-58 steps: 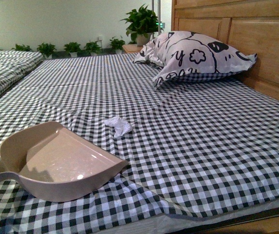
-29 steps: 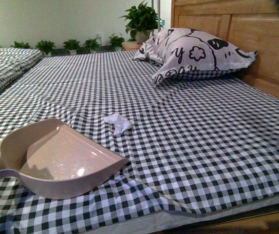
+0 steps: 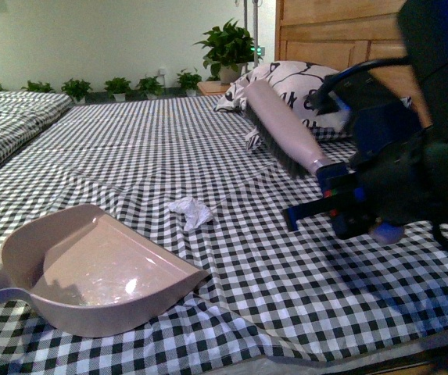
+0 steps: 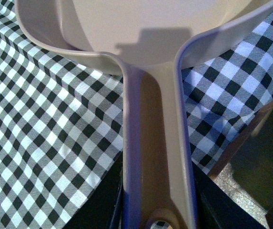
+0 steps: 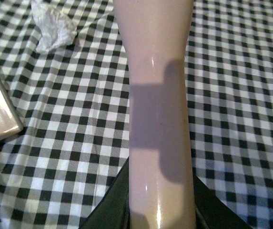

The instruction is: Clean up trash

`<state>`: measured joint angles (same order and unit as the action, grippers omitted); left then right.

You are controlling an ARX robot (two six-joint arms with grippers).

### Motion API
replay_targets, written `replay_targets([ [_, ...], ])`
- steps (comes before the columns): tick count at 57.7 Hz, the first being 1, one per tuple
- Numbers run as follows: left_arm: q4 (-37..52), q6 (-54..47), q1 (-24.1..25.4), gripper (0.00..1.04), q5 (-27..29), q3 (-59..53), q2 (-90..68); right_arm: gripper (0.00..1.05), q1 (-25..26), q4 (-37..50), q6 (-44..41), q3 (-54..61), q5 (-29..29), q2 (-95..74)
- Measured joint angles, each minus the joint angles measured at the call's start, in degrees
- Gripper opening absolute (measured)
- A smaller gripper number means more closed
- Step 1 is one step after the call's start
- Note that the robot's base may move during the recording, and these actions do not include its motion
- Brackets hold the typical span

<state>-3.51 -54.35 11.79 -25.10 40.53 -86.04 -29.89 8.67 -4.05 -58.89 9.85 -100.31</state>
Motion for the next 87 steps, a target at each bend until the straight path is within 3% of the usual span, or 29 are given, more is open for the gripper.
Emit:
replay_targets([
  [21, 0.00, -0.07, 0.00, 0.27, 0.00, 0.00, 0.00, 0.18, -1.88, -6.38, -6.51, -17.75, 1.88, -16.81],
  [34, 0.00, -0.07, 0.00, 0.27, 0.00, 0.00, 0.00, 0.18, -1.73, -10.49, -9.22, -19.32, 2.64, -19.91],
  [46, 0.00, -0.07, 0.00, 0.27, 0.00, 0.00, 0.00, 0.18, -2.25, -12.63, -10.23, -19.32, -0.13, -20.79],
  [71, 0.00, -0.09, 0.00, 0.27, 0.00, 0.00, 0.00, 0.18, -1.62, -20.28, -14.25, -14.03, -18.32, -12.61],
  [87, 0.00, -0.09, 0.00, 0.27, 0.00, 0.00, 0.00, 0.18, 2.27, -23.21, -17.86, -10.56, -29.29, -5.16],
])
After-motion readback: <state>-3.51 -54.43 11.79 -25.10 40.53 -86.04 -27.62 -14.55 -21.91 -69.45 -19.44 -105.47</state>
